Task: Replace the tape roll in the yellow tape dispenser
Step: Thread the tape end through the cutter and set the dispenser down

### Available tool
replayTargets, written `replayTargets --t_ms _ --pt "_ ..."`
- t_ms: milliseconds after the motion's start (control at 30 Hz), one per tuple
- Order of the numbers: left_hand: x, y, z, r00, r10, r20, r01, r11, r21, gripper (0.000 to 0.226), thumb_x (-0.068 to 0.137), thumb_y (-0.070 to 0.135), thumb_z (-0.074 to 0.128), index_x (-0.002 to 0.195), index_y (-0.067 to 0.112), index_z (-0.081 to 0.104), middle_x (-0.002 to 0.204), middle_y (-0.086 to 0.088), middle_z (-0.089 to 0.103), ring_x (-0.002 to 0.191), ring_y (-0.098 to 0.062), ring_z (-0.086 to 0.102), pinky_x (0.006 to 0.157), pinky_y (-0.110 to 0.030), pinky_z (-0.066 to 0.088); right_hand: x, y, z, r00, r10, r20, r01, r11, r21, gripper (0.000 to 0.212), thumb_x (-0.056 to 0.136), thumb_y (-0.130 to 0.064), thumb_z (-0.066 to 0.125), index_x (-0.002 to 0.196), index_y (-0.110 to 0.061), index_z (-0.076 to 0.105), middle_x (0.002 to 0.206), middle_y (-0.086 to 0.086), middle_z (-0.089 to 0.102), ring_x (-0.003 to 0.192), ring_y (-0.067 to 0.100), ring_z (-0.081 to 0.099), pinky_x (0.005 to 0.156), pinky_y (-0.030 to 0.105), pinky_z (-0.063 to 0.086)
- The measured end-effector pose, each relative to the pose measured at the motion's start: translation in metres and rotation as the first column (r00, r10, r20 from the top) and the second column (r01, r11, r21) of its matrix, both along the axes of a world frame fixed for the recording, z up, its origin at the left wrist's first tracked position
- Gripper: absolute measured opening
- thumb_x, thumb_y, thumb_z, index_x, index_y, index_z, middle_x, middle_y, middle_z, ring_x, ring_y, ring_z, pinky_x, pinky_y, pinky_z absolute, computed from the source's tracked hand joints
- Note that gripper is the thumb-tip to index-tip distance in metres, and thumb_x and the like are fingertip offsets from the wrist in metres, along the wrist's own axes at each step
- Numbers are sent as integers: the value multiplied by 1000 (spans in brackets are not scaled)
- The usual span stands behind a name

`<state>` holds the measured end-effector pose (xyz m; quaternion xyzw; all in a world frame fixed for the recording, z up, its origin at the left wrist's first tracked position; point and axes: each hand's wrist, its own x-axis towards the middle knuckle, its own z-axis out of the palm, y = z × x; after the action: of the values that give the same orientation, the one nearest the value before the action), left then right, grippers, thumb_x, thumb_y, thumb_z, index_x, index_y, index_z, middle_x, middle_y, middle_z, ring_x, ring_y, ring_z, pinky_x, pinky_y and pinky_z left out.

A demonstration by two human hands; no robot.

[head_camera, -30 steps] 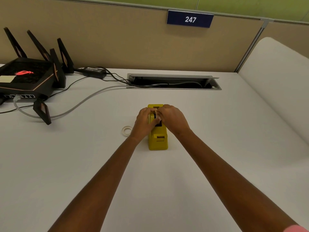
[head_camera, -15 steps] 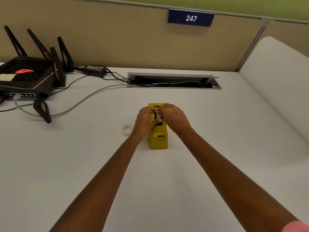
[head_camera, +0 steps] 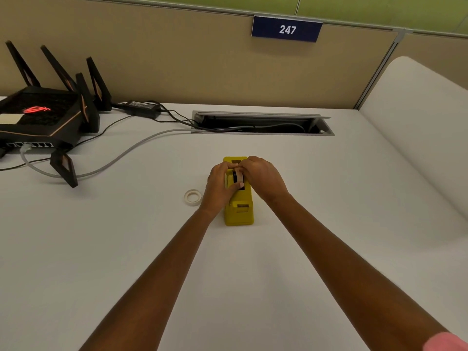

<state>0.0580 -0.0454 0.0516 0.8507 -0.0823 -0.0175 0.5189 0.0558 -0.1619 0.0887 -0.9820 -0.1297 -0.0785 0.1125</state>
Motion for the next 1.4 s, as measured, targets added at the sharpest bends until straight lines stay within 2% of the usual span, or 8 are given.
replayTargets --t_ms 167,333,600,700,900,1100,1233,1400 --pt "2 1 7 1000 12 7 -12 1000 -19 33 89 25 52 118 11 49 135 -16 44 124 -29 42 100 -37 36 -5 -1 0 1000 10 28 -11 1000 7 19 90 -14 49 99 0 58 99 22 63 86 32 57 68 32 43" --pt "5 1 6 999 -34 -22 36 995 94 46 88 27 53 129 10 43 141 -16 39 129 -30 37 109 -45 32 -6 -1 1 999 15 32 -15 1000 -10 20 90 -14 49 103 -1 57 104 20 63 92 31 58 76 34 47" --pt "1 0 5 999 -16 -30 17 999 32 44 83 20 61 123 13 44 138 -14 41 126 -30 39 102 -42 35 -3 3 1 999 -7 36 7 1000 -13 19 90 -12 50 102 0 56 104 21 63 92 32 58 76 35 47" --pt "1 0 9 999 3 -36 -4 1000 -20 35 86 23 56 119 12 47 136 -15 43 126 -29 39 101 -38 35 -3 2 0 999 -6 44 6 1000 -7 18 90 -12 49 100 1 57 102 21 63 89 31 58 69 30 41" --pt "5 -2 10 1000 9 -20 -7 996 89 43 89 24 52 128 9 43 140 -16 40 129 -30 38 107 -42 32 -5 2 -1 999 -16 47 16 1000 16 17 89 -12 49 98 0 58 101 20 63 90 30 57 70 30 42" --pt "1 -1 8 1000 -7 -16 8 998 66 42 83 19 61 121 13 45 138 -14 41 125 -30 40 103 -42 35 -4 4 2 999 -26 34 27 1000 -13 20 90 -15 49 103 -1 56 105 20 63 93 30 58 77 33 47" --pt "2 -2 12 1000 18 -21 -17 999 27 39 85 23 58 120 11 46 136 -15 43 125 -30 40 102 -40 36 -5 4 3 999 -29 27 29 1000 -8 19 90 -13 48 102 0 56 104 21 62 92 31 57 75 34 46" --pt "4 -1 10 1000 -20 -21 23 992 120 45 88 25 53 129 10 43 141 -16 39 130 -31 36 110 -46 32 -6 3 3 999 -29 30 29 1000 5 19 89 -12 49 103 0 56 105 20 62 94 31 58 77 35 47"
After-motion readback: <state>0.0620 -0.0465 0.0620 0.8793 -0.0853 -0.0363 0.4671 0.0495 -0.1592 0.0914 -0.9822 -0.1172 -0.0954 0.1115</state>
